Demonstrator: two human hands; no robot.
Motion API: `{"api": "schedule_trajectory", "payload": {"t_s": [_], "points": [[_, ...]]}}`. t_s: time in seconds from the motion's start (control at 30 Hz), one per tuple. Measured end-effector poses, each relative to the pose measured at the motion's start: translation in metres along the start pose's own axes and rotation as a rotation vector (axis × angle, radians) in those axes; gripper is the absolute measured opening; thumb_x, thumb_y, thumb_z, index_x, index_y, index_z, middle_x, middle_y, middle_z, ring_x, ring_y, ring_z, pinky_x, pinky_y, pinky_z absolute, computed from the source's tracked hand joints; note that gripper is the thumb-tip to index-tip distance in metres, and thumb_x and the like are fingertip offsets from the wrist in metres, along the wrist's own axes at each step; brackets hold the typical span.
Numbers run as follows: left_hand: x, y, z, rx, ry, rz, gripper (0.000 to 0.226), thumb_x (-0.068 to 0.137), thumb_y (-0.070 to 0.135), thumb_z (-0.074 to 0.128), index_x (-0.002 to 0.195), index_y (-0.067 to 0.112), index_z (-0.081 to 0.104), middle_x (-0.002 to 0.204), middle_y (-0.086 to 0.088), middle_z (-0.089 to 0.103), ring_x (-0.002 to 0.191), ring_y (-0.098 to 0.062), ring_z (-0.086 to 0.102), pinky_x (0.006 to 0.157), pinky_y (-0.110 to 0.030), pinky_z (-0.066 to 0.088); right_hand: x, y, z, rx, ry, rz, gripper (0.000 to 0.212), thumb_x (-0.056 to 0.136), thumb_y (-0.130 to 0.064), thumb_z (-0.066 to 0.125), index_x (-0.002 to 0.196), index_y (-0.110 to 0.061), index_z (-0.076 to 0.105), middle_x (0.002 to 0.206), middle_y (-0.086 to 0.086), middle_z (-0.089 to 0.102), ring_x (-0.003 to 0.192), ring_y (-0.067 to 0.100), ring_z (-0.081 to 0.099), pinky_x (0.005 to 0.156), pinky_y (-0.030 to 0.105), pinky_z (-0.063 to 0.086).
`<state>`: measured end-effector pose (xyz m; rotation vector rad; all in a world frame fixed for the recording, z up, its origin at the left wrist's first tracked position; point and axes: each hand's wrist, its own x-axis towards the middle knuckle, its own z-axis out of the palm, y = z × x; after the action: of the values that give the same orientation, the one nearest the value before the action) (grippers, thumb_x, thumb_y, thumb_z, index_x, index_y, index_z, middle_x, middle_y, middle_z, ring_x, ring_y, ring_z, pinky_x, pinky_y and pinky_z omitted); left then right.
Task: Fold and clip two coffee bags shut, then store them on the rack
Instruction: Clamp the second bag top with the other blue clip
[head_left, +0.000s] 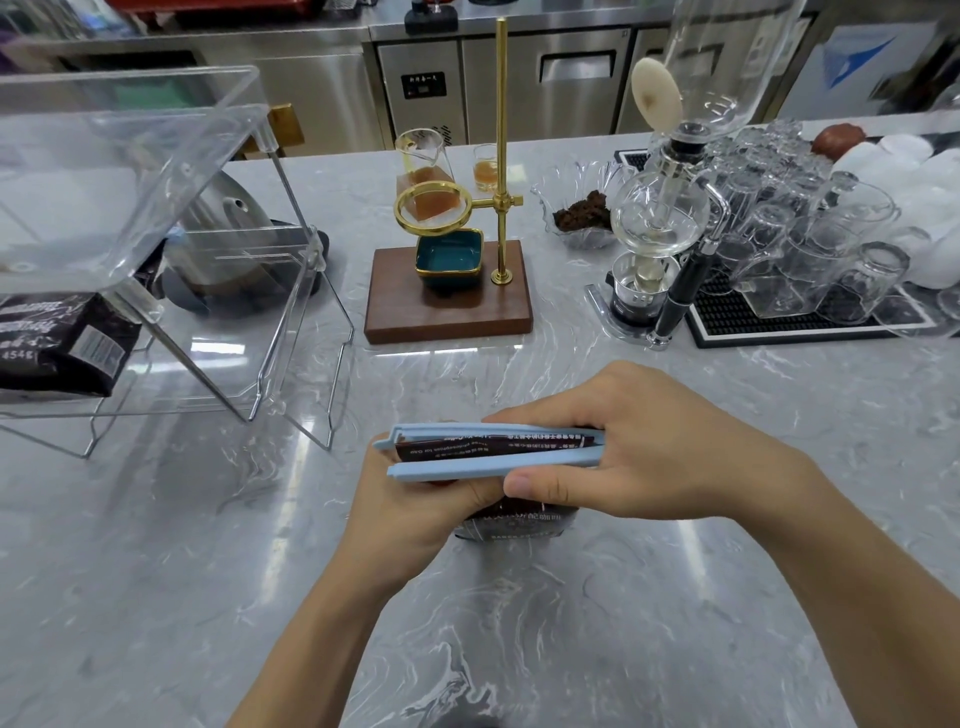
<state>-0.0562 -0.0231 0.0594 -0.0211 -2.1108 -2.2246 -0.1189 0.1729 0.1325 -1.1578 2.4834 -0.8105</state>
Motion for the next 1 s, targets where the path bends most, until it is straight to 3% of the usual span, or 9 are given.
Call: {"api": "schedule_trajectory", "payload": {"t_s": [0.2,0.27,0.4,0.57,0.7,0.8,1.0], "points": [[-0.001,-0.003,-0.001,-0.009,0.021,-0.015,0.04,0.064,0.044,0.092,0.087,0.013,0.08,0.086,-0.018,0.077,0.081,-0.023,0.076,0.07,-0.042,0.061,0.004,0.001,0.004,0.03,0.025,-0.021,0.04,0.083,-0.065,0.055,0.119,-0.052,0.067,0.067,-0.027,0.068,0.06,-0.001,0.06,0.05,0.015,0.041],[-0.002,-0.004,-0.001,-0.017,0.023,-0.032,0.04,0.062,0.047,0.093,0.084,0.017,0.079,0.081,-0.01,0.078,0.078,-0.019,0.075,0.067,-0.036,0.06,0.005,0.002,0.005,0.029,0.03,-0.018,0.039,0.083,-0.065,0.055,0.117,-0.051,0.068,0.063,-0.029,0.064,0.058,-0.003,0.059,0.05,0.012,0.036],[-0.002,-0.004,0.0,-0.014,0.028,-0.032,0.04,0.06,0.05,0.092,0.083,0.02,0.079,0.077,0.002,0.078,0.073,-0.011,0.073,0.063,-0.024,0.057,0.007,0.002,0.005,0.019,0.03,-0.02,0.039,0.083,-0.065,0.054,0.115,-0.051,0.069,0.069,-0.022,0.073,0.057,0.003,0.061,0.049,0.015,0.04],[-0.001,-0.006,0.001,-0.009,0.044,-0.027,0.043,0.058,0.055,0.091,0.083,0.021,0.08,0.078,0.0,0.078,0.075,-0.016,0.073,0.066,-0.031,0.059,0.008,0.0,0.005,-0.004,0.044,-0.028,0.037,0.082,-0.064,0.055,0.111,-0.049,0.072,0.067,-0.021,0.072,0.056,-0.001,0.058,0.05,0.014,0.037],[-0.001,-0.006,0.003,-0.016,0.037,-0.015,0.034,0.061,0.051,0.09,0.081,0.025,0.08,0.075,0.005,0.077,0.071,-0.007,0.071,0.062,-0.019,0.055,0.01,-0.001,0.006,-0.041,0.058,-0.044,0.04,0.082,-0.066,0.052,0.106,-0.044,0.075,0.068,-0.015,0.075,0.058,0.007,0.061,0.049,0.019,0.042],[-0.002,-0.007,0.002,-0.019,0.031,-0.018,0.038,0.061,0.054,0.089,0.082,0.023,0.079,0.075,0.004,0.076,0.071,-0.008,0.071,0.062,-0.019,0.053,0.012,0.0,0.008,-0.056,0.069,-0.054,0.042,0.082,-0.067,0.05,0.103,-0.042,0.076,0.066,-0.011,0.074,0.057,0.01,0.061,0.05,0.025,0.046],[0.0,-0.009,0.001,0.019,0.048,0.003,0.04,0.061,0.058,0.088,0.081,0.025,0.079,0.076,0.005,0.076,0.072,-0.008,0.071,0.063,-0.02,0.054,0.017,0.0,0.011,-0.068,0.078,-0.065,0.044,0.083,-0.065,0.05,0.093,-0.033,0.079,0.061,-0.007,0.071,0.057,0.012,0.058,0.049,0.025,0.044]]}}
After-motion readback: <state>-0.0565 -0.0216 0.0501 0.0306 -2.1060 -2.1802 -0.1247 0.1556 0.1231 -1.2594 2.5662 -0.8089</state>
